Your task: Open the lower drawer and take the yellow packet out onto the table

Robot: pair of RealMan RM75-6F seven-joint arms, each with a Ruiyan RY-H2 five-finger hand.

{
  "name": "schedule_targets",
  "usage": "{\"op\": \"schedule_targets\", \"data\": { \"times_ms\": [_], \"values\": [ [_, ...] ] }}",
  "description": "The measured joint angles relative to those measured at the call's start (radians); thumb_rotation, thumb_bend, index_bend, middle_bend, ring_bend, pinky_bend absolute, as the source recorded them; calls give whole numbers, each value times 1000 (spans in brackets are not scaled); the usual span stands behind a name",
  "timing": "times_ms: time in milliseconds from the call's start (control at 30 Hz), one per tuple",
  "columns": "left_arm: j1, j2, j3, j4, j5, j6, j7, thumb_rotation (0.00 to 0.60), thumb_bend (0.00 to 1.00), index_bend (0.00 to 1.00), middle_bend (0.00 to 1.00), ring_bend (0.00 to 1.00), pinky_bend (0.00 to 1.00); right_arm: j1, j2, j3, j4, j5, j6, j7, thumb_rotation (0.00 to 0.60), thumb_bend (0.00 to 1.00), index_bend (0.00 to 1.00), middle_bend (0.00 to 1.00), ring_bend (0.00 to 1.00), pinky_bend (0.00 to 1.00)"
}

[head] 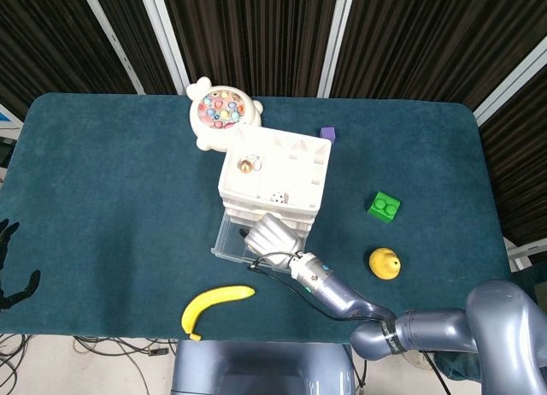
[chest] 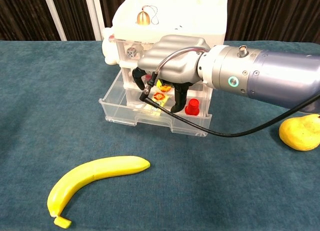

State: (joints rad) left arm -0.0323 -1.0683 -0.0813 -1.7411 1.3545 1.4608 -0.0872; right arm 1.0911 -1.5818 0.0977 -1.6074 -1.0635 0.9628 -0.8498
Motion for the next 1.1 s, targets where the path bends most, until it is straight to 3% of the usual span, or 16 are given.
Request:
{"op": "schedule_targets", "data": {
  "times_ms": [1100],
  "values": [
    [-1, 4, 0, -4, -5, -5, 1, 600, 356, 45, 0, 0, 18, 53, -14, -1, 74, 21, -98, -32, 600, 169, 403, 1000, 1000, 1000]
  ]
}}
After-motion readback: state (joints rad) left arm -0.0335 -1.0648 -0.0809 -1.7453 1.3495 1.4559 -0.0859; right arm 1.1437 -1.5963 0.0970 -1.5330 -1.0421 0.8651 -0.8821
